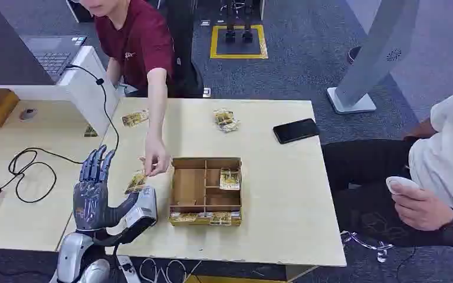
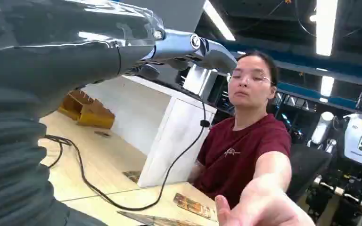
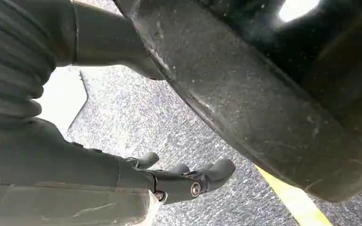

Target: Pass the card to the sensor for recognition and then transmit it.

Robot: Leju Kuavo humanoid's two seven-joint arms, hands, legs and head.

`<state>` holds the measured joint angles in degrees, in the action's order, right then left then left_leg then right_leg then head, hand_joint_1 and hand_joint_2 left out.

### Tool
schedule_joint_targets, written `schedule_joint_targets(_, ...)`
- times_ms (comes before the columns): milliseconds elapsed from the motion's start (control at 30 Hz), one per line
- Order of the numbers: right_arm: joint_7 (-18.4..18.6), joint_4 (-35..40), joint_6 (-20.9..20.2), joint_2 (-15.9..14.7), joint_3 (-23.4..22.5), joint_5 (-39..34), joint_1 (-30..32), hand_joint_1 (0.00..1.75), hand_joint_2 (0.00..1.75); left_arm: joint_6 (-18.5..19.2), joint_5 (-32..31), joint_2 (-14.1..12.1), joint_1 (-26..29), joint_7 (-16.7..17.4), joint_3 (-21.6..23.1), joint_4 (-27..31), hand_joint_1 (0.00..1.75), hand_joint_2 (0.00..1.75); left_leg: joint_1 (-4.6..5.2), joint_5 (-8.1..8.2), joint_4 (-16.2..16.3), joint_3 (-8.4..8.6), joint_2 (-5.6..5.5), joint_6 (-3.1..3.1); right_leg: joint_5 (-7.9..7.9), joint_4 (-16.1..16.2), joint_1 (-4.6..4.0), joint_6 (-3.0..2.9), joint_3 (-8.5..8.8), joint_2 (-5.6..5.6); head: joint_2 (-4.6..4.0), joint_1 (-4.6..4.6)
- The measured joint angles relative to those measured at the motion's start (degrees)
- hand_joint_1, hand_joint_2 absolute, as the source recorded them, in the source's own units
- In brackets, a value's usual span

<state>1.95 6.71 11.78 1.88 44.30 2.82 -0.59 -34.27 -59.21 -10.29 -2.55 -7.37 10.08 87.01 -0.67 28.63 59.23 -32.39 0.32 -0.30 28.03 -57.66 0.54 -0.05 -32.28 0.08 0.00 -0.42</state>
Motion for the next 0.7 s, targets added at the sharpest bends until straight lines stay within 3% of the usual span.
schedule_joint_targets(433, 0.0, 0.0, 0.0, 0.0, 0.0, 0.0, 0.0, 0.00, 1.75, 0.0, 0.0, 0.0, 0.0, 0.0, 0.0, 0.0, 0.00, 1.75, 0.00, 0.00, 0.0, 0.00, 0.00, 0.00, 0.00, 0.0, 0.00, 0.00, 0.00, 0.00, 0.00, 0.00)
schedule_joint_targets(467, 0.0, 0.0, 0.1, 0.0, 0.0, 0.0, 0.0, 0.00, 1.75, 0.0, 0.0, 0.0, 0.0, 0.0, 0.0, 0.0, 1.36, 1.75, 0.00, 0.00, 0.0, 0.00, 0.00, 0.00, 0.00, 0.0, 0.00, 0.00, 0.00, 0.00, 0.00, 0.00)
schedule_joint_targets(500, 0.0, 0.0, 0.1, 0.0, 0.0, 0.0, 0.0, 0.00, 1.75, 0.0, 0.0, 0.0, 0.0, 0.0, 0.0, 0.0, 1.71, 1.75, 0.00, 0.00, 0.0, 0.00, 0.00, 0.00, 0.00, 0.0, 0.00, 0.00, 0.00, 0.00, 0.00, 0.00)
schedule_joint_targets(700, -0.1, 0.0, 0.2, 0.0, 0.1, 0.0, 0.0, 0.00, 1.75, 0.0, 0.9, -0.1, 0.0, -0.8, 0.1, -0.3, 1.75, 1.75, 0.00, 0.00, 0.0, 0.00, 0.00, 0.00, 0.00, 0.0, 0.00, 0.00, 0.00, 0.00, 0.00, 0.00)
